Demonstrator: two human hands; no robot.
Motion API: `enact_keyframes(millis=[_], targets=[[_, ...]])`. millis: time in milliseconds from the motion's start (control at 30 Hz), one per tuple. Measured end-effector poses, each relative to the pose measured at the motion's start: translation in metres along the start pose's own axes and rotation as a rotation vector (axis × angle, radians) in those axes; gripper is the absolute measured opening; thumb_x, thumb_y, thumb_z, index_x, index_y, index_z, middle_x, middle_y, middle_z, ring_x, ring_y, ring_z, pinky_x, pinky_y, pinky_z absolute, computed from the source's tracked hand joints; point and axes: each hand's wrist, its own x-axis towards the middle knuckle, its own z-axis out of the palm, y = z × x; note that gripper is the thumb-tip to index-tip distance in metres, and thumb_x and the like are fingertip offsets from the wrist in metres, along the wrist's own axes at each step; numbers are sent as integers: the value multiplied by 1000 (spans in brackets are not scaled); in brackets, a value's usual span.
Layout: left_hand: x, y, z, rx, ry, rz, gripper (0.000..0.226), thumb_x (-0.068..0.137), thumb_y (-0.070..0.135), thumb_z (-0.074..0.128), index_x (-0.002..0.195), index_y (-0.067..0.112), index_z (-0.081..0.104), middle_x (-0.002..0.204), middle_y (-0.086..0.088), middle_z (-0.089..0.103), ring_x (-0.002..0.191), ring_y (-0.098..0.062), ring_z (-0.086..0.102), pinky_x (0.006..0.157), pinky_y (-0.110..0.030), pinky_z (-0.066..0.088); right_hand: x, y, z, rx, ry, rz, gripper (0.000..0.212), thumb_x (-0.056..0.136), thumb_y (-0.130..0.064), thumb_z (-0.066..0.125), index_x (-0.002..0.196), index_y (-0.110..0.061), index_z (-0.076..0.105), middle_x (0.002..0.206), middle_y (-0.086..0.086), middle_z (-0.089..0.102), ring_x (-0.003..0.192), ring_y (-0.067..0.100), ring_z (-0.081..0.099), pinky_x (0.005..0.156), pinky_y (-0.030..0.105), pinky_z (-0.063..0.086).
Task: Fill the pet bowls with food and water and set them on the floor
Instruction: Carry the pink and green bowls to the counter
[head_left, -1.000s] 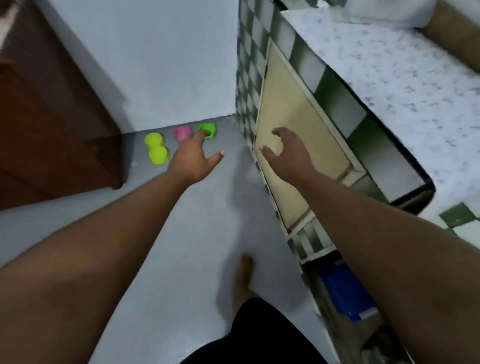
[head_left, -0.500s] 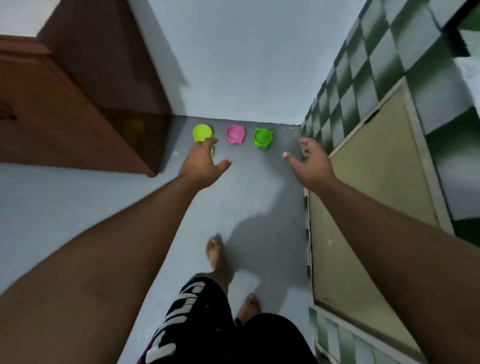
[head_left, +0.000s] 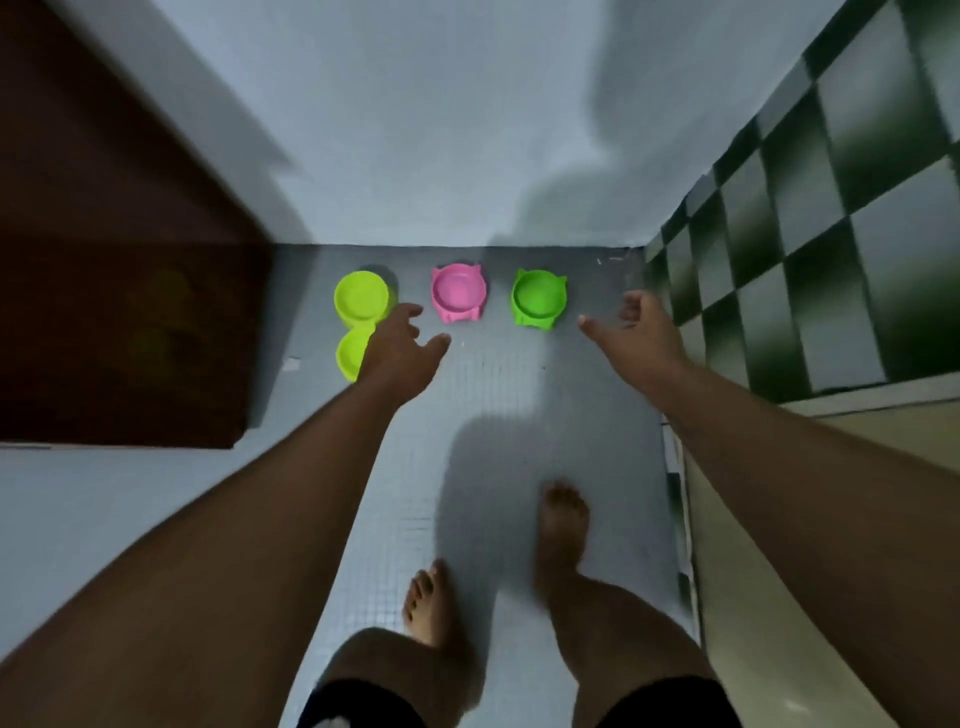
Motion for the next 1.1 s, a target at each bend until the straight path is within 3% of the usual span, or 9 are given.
enact_keyframes(millis=[267, 433, 567, 633, 700, 833, 933, 1033, 1100], targets=[[229, -115, 153, -115, 94, -110, 52, 93, 29, 73, 137, 10, 53, 96, -5, 62, 93, -25, 62, 87, -36, 51, 230, 123, 158, 22, -46, 76, 70, 77, -42, 84, 129, -9, 51, 111, 3, 56, 98, 17, 54, 84, 29, 45], [323, -165, 204, -131, 157, -133, 70, 86, 38, 73, 145, 11, 48, 127, -21, 65, 112, -37, 66, 94, -45, 56, 328, 185, 217, 3, 77, 147, 91, 70, -47, 85, 139, -3, 47, 138, 16, 56, 115, 24, 59, 99, 39, 51], [351, -170, 224, -147, 110, -152, 81, 80, 43, 68, 149, 7, 45, 142, -20, 57, 122, -36, 62, 100, -50, 56, 368, 218, 237, -86, 58, 250, 94, 64, -53, 84, 138, -4, 52, 138, 20, 55, 121, 36, 60, 96, 42, 54], [355, -171, 231, -130, 132, -141, 77, 70, 44, 65, 139, 10, 55, 129, -16, 65, 112, -34, 66, 96, -47, 58, 376, 231, 248, -44, 34, 306, 91, 56, -55, 85, 132, -16, 55, 137, 17, 51, 112, 39, 61, 77, 51, 60], [360, -177, 234, -104, 199, -157, 66, 73, 38, 69, 132, 10, 59, 124, -15, 67, 108, -34, 66, 94, -43, 58, 386, 240, 261, 64, 48, 313, 61, 65, -38, 86, 117, -28, 57, 139, 11, 45, 103, 39, 60, 47, 47, 57], [381, -190, 235, -179, 288, -219, 59, 59, 26, 60, 115, 8, 69, 106, -15, 71, 87, -37, 72, 75, -49, 64, 413, 259, 275, 196, 172, 372, 25, 78, -18, 72, 94, -29, 56, 123, 8, 54, 82, 42, 62, 33, 55, 48], [386, -192, 236, -220, 337, -266, 53, 59, 21, 57, 108, 9, 72, 97, -14, 73, 79, -38, 72, 70, -50, 64, 448, 284, 287, 271, 274, 436, 16, 85, -22, 62, 99, -28, 57, 100, 8, 59, 82, 43, 65, 20, 56, 34], [362, -177, 234, -168, 366, -222, 36, 78, 21, 64, 112, 8, 66, 107, -13, 71, 94, -33, 68, 84, -41, 59, 408, 241, 279, 279, 321, 398, 10, 96, -25, 48, 97, -18, 56, 95, 7, 57, 85, 35, 64, 34, 62, 45], [355, -177, 236, -174, 372, -178, 34, 88, 24, 64, 117, 7, 60, 112, -13, 69, 101, -33, 65, 84, -36, 52, 376, 209, 270, 365, 268, 420, 34, 103, -36, 33, 81, -19, 53, 86, 6, 56, 87, 31, 64, 59, 57, 57]])
